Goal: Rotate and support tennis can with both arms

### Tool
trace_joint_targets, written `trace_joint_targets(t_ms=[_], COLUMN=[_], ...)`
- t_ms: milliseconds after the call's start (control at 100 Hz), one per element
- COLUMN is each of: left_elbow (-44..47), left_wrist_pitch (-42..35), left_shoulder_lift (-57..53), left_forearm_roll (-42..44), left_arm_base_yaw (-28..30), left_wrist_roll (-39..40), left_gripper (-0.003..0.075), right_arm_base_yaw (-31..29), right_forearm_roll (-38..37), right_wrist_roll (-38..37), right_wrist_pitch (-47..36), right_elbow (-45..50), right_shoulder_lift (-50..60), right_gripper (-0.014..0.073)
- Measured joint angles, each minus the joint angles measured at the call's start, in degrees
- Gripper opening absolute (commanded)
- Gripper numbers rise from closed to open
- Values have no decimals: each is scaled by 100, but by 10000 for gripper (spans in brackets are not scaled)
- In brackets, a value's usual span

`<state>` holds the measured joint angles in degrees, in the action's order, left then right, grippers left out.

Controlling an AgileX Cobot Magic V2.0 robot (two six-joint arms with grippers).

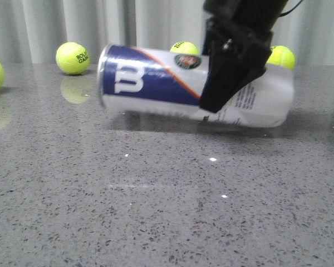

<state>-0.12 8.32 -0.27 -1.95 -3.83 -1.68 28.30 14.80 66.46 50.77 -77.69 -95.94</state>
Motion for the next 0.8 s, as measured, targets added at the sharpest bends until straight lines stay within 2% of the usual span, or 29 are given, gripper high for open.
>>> trace_joint_targets(t_ms=[120,470,800], left_elbow=[0,0,0], left_wrist_pitch=[0,0,0], left_shoulder_lift=[0,0,0], left_forearm_roll=[0,0,0], left_arm_base_yaw=[0,0,0], left_wrist_roll=[0,0,0], left_gripper=[-21,-21,-21], right_arm_base_yaw=[80,80,80], right_forearm_roll=[0,0,-13], right_wrist_roll=[206,245,245], right_wrist_pitch=[-154,-302,-435], right_elbow=[-13,-58,-58], right_shoulder_lift=[-142,-193,-216], right_gripper=[239,661,667])
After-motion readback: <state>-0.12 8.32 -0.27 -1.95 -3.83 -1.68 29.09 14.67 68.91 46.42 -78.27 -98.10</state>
